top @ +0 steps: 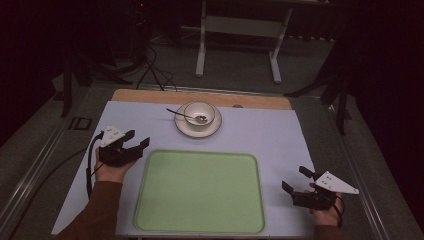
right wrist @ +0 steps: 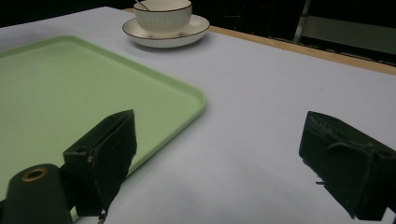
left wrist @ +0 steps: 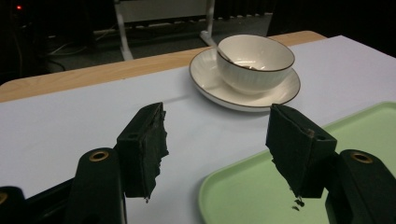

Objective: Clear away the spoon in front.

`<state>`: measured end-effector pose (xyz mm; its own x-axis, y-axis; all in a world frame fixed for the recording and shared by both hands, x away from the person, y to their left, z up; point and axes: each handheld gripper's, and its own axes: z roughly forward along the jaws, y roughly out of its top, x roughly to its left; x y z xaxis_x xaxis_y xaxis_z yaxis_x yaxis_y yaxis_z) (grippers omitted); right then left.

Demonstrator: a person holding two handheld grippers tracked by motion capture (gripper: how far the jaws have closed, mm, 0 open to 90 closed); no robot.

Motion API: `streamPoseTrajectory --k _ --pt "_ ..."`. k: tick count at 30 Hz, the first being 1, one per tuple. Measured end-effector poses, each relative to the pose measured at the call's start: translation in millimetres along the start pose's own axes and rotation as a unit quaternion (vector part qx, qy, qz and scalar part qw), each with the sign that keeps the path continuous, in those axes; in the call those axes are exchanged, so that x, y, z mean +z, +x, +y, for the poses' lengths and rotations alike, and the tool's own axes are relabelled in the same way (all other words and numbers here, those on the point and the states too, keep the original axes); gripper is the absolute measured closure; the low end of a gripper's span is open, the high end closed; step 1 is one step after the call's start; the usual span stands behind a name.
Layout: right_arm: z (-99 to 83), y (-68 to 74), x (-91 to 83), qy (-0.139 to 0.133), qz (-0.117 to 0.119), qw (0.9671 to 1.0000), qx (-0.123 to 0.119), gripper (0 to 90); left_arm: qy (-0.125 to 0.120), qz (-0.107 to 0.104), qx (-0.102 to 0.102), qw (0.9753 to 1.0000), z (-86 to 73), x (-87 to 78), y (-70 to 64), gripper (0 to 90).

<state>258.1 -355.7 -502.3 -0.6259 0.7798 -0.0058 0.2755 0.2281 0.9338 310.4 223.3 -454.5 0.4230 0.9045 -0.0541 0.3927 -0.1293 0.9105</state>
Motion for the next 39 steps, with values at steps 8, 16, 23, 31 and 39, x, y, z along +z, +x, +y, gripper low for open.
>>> streamPoseTrajectory --k 8,16,23,31,39 --pt "-0.2 -0.4 -0.1 -0.001 0.000 1.0000 0.000 11.0 0.005 -0.009 0.000 0.9999 11.0 20.1 -6.6 38.8" --pt "-0.4 -0.8 -0.4 -0.001 0.001 1.0000 0.001 11.0 0.008 -0.010 0.003 0.9999 21.4 35.8 -10.4 39.3" --pt "-0.5 -0.7 0.1 0.000 0.002 1.0000 0.000 11.0 0.018 -0.015 -0.003 0.9997 26.3 47.8 -10.0 42.4" --pt "-0.7 -0.6 0.6 0.001 0.003 1.0000 -0.001 11.0 0.028 -0.010 0.001 0.9995 30.2 62.4 -9.7 45.2" --pt "-1.0 -0.2 1.6 0.004 0.005 1.0000 -0.001 11.0 0.033 0.000 0.004 0.9994 39.4 74.3 -2.6 49.8"
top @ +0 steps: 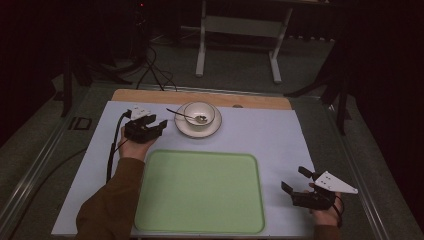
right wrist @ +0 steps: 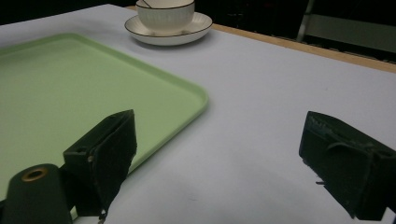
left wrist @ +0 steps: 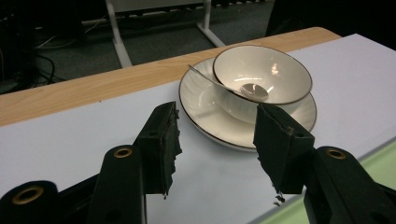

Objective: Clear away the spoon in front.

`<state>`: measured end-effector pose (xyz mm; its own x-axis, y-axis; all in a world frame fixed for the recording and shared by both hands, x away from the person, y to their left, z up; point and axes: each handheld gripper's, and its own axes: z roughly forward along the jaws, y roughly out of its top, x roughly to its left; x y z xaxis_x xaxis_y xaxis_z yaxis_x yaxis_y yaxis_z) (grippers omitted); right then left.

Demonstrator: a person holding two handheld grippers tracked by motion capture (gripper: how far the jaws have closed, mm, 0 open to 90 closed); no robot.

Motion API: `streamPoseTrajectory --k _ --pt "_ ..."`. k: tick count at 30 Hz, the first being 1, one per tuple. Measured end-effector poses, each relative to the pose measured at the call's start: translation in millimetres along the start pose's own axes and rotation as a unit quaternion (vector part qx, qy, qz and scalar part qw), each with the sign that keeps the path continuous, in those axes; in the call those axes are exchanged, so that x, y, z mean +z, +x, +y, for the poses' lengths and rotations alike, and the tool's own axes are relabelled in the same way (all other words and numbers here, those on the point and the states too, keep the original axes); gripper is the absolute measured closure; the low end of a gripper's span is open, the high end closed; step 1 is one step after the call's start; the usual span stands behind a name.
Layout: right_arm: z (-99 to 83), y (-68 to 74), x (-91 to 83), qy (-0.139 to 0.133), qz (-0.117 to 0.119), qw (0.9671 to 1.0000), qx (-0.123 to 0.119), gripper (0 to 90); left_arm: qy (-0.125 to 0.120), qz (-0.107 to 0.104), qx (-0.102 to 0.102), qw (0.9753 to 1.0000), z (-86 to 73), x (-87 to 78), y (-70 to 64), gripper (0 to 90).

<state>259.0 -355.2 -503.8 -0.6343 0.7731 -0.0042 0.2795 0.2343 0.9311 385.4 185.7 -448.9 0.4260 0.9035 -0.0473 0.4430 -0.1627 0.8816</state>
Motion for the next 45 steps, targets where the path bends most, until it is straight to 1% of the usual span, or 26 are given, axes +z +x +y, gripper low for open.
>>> streamPoseTrajectory --k 6,11,14,17,20,24,28,30,32,36,37,40,41,42,45 --pt "-0.4 -0.1 0.4 0.001 0.000 1.0000 0.000 11.0 0.002 -0.003 -0.006 1.0000 4.4 8.5 6.0 52.4" --pt "-0.3 0.3 1.2 0.004 0.001 1.0000 -0.002 11.0 0.004 -0.011 -0.007 0.9999 7.9 21.7 9.0 55.5" --pt "-0.5 -0.1 1.0 0.004 0.000 1.0000 -0.002 11.0 0.012 -0.011 -0.010 0.9998 8.9 31.2 8.7 56.2" --pt "-0.6 -0.7 0.9 0.003 0.000 1.0000 -0.002 11.0 0.020 -0.008 -0.007 0.9997 8.8 41.4 6.8 56.2" --pt "-0.6 -0.8 0.8 0.002 0.001 1.0000 -0.002 11.0 0.026 -0.013 -0.004 0.9996 8.6 50.5 5.2 56.1" --pt "-0.7 -1.1 0.8 0.002 0.001 1.0000 -0.002 11.0 0.031 -0.020 -0.009 0.9993 9.9 61.4 5.0 57.2" --pt "-0.7 -1.7 0.2 0.001 0.000 1.0000 0.000 11.0 0.020 -0.021 -0.022 0.9993 11.1 66.1 6.7 64.3" --pt "-1.0 -2.1 0.3 0.001 0.000 1.0000 0.000 11.0 0.014 -0.026 -0.021 0.9993 11.3 65.9 6.8 69.0" --pt "-1.1 -2.5 0.3 0.002 0.000 1.0000 0.000 11.0 0.001 -0.032 -0.019 0.9993 11.8 64.1 5.6 72.4" --pt "-1.1 -2.5 0.2 0.002 0.000 1.0000 0.000 11.0 -0.020 -0.045 -0.005 0.9988 14.4 58.4 -0.3 80.4" --pt "-1.1 -2.4 0.3 0.003 0.000 1.0000 -0.001 11.0 -0.024 -0.048 0.002 0.9986 14.9 57.1 -2.6 82.7" --pt "-1.1 -2.2 0.6 0.003 0.001 1.0000 -0.001 11.0 -0.036 -0.054 0.016 0.9977 16.3 54.3 -9.5 86.6" --pt "-1.1 -2.1 0.7 0.004 0.001 1.0000 -0.001 11.0 -0.038 -0.053 0.020 0.9977 17.0 53.4 -11.2 87.8" --pt "-1.1 -2.0 0.7 0.004 0.001 1.0000 -0.001 11.0 -0.039 -0.046 0.025 0.9978 17.6 52.8 -12.9 88.5" --pt "-1.1 -2.3 0.5 0.004 0.001 1.0000 -0.002 11.0 -0.042 -0.045 0.027 0.9978 18.6 51.5 -13.3 89.0"
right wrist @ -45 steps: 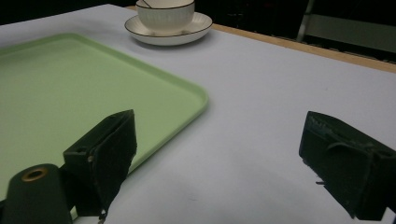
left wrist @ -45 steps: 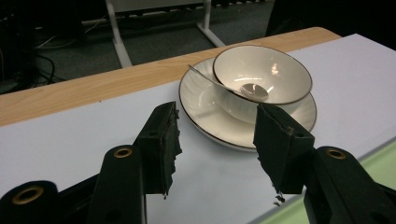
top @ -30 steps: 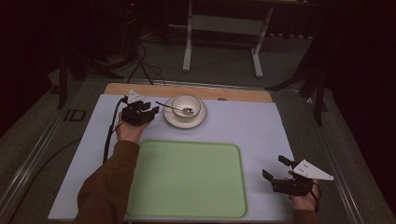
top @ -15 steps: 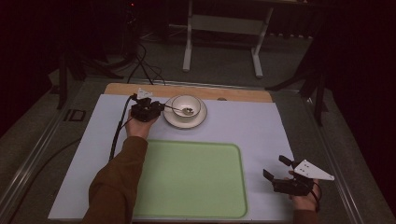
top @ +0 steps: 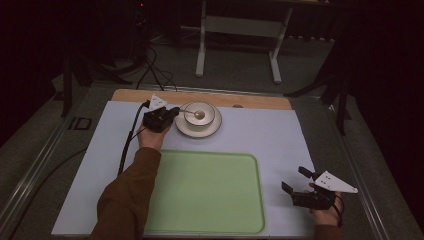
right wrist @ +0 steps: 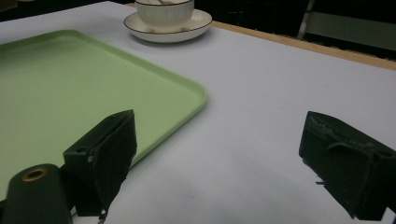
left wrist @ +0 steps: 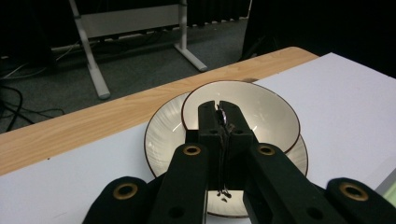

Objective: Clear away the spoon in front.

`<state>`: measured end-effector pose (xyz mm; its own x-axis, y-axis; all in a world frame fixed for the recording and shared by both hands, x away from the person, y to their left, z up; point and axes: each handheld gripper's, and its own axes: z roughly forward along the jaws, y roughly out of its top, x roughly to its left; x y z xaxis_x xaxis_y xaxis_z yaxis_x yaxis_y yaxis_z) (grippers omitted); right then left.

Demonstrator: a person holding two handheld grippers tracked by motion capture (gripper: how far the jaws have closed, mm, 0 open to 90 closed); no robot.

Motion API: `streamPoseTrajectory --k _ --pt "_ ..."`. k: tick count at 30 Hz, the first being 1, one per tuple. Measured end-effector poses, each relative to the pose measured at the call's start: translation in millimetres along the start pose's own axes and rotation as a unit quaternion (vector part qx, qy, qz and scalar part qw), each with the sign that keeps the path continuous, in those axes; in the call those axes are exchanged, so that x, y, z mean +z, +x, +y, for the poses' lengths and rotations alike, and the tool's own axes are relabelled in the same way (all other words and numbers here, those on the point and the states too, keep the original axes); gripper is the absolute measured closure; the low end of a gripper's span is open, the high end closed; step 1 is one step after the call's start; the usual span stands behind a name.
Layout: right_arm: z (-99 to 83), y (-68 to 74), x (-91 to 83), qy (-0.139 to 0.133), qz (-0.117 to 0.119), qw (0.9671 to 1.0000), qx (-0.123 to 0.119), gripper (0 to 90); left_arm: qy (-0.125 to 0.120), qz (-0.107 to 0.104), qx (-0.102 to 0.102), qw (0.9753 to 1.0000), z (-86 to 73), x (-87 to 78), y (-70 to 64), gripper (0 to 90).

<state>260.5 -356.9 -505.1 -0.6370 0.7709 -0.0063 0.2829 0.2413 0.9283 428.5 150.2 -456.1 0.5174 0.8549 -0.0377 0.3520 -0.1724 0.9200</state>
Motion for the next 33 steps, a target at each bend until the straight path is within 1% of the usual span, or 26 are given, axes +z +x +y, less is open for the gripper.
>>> streamPoseTrajectory --k 2,5,11,14,20,27,29,33 --pt "-0.1 -0.2 -0.2 0.000 0.000 1.0000 0.000 11.0 0.000 0.003 -0.003 1.0000 0.4 -1.1 1.2 89.1" --pt "-0.1 -0.2 -0.2 0.000 0.000 1.0000 0.001 11.0 -0.001 0.007 -0.003 1.0000 2.0 -4.4 3.4 89.1" --pt "-0.2 -0.1 0.3 0.001 0.001 1.0000 0.000 11.0 -0.012 0.003 0.006 0.9999 6.6 -14.3 4.7 89.3" --pt "-0.1 0.1 0.3 0.001 0.001 1.0000 0.000 11.0 -0.020 0.000 0.003 0.9998 9.6 -20.1 5.9 89.3" --pt "-0.2 -0.1 0.2 0.001 0.001 1.0000 0.001 11.0 -0.023 0.004 0.001 0.9997 13.7 -32.7 11.8 89.2" --pt "-0.1 -0.1 -0.2 0.000 0.001 1.0000 0.000 11.0 -0.039 -0.008 -0.008 0.9992 21.0 -51.5 14.7 89.2" --pt "-0.1 0.2 0.2 0.001 0.002 1.0000 0.001 11.0 -0.039 -0.009 -0.007 0.9992 22.7 -56.5 15.3 89.2" --pt "0.0 0.5 0.7 0.001 0.003 1.0000 0.000 11.0 -0.031 -0.012 -0.003 0.9994 24.2 -64.9 17.3 89.3"
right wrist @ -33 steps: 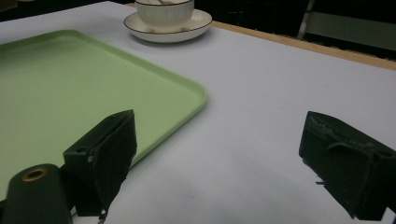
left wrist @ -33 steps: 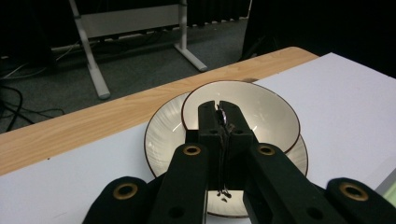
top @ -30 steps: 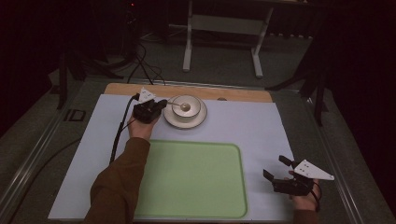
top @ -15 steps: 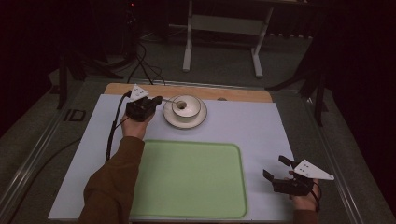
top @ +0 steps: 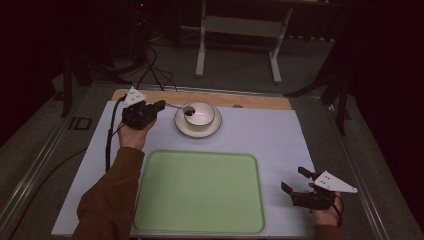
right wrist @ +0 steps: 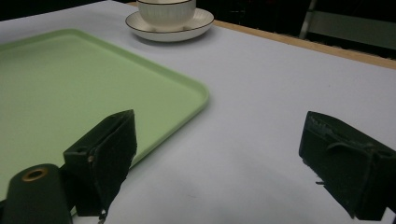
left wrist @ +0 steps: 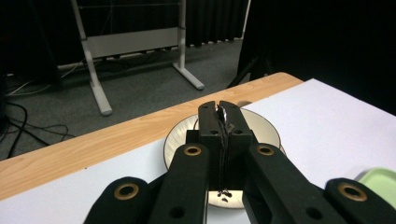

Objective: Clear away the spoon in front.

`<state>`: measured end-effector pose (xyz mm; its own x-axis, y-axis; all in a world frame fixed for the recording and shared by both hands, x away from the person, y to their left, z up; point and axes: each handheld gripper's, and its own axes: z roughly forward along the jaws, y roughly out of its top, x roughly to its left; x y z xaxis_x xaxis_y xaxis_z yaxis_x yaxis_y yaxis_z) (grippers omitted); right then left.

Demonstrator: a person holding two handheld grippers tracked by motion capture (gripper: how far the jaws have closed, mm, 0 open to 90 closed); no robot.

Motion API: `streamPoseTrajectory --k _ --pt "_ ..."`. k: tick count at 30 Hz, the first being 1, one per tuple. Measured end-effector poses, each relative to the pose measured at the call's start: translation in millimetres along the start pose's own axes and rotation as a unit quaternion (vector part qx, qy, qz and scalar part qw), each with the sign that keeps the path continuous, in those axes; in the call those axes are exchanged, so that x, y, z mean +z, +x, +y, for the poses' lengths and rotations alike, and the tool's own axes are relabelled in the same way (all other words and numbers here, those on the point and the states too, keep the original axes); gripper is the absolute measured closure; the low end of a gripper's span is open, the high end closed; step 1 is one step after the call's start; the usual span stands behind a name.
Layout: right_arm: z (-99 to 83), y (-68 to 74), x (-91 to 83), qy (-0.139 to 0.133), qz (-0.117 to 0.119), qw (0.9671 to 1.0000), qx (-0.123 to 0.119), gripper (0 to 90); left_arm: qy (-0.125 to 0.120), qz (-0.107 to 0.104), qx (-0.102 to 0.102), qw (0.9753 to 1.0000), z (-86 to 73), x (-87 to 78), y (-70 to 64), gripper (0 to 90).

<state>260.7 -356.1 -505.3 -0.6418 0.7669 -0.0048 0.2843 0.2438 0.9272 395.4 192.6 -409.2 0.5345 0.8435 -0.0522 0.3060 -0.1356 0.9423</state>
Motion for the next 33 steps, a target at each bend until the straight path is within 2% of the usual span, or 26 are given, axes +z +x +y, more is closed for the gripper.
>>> streamPoseTrajectory --k 9,20,25,33 --pt "-0.1 0.0 0.1 0.001 0.000 1.0000 0.000 11.1 0.010 -0.005 0.006 0.9999 3.6 -16.5 1.5 89.2" --pt "-0.2 -0.2 -0.1 0.001 0.000 1.0000 0.000 11.0 0.023 -0.007 0.010 0.9997 -0.8 -36.7 5.2 89.2" --pt "-0.1 0.0 -0.1 0.000 -0.001 1.0000 0.000 11.0 0.033 -0.007 0.004 0.9994 -6.6 -44.2 9.1 89.1" --pt "-0.1 0.0 -0.1 0.001 -0.001 1.0000 0.000 11.1 0.042 0.007 -0.009 0.9991 -18.7 -58.6 16.9 89.0"
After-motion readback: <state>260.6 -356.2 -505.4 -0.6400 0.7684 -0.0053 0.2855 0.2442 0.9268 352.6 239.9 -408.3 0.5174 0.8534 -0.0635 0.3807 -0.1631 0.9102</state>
